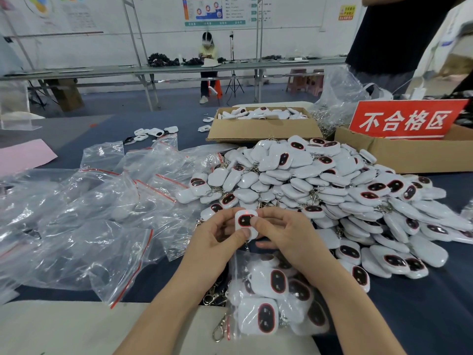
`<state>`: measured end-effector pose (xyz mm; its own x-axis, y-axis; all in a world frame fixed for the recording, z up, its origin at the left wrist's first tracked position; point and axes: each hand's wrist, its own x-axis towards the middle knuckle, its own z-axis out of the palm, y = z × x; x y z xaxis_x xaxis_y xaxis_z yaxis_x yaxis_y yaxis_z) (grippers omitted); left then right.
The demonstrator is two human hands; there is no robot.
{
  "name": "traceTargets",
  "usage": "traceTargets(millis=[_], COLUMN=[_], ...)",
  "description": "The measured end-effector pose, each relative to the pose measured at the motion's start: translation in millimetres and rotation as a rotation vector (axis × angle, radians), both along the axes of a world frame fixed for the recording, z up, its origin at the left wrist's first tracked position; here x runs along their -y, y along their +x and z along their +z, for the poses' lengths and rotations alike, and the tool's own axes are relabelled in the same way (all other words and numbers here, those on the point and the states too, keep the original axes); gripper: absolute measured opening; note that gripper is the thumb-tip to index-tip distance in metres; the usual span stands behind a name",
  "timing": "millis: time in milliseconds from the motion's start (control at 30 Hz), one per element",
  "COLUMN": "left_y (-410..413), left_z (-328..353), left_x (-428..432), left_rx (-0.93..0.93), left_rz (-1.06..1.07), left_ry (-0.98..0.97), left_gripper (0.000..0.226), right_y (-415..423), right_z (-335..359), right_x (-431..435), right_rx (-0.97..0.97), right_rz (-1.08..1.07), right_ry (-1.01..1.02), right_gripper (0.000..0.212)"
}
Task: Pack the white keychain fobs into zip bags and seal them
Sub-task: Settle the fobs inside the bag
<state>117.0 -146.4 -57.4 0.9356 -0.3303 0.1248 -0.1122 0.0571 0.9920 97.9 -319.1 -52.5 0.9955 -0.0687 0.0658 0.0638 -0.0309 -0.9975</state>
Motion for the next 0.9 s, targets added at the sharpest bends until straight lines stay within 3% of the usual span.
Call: traceTargets(millis=[500, 800, 900], left_y=[-2.5, 0.9, -0.7], left_z=[-0.2, 0.9, 1.5], left_x=[3.3, 5.7, 5.0], left_rx=[0.069, 0.033, 0.123], left_rz=[0.056, 0.127, 0.178], left_ry=[0.119, 0.036, 0.079], left_gripper=[0.027, 0.024, 0.025], right_y=[0.3, 1.2, -0.3], right_z=[-0.7, -1.0, 1.1], right_x=[-0.1, -0.7, -1.8], right_rx=[0.023, 0.008, 0.042], right_rz=[-0.004, 0.003, 0.044], right_ry=[-0.018, 0.022, 0.050], right_gripper=[0.009, 0.014, 0.022])
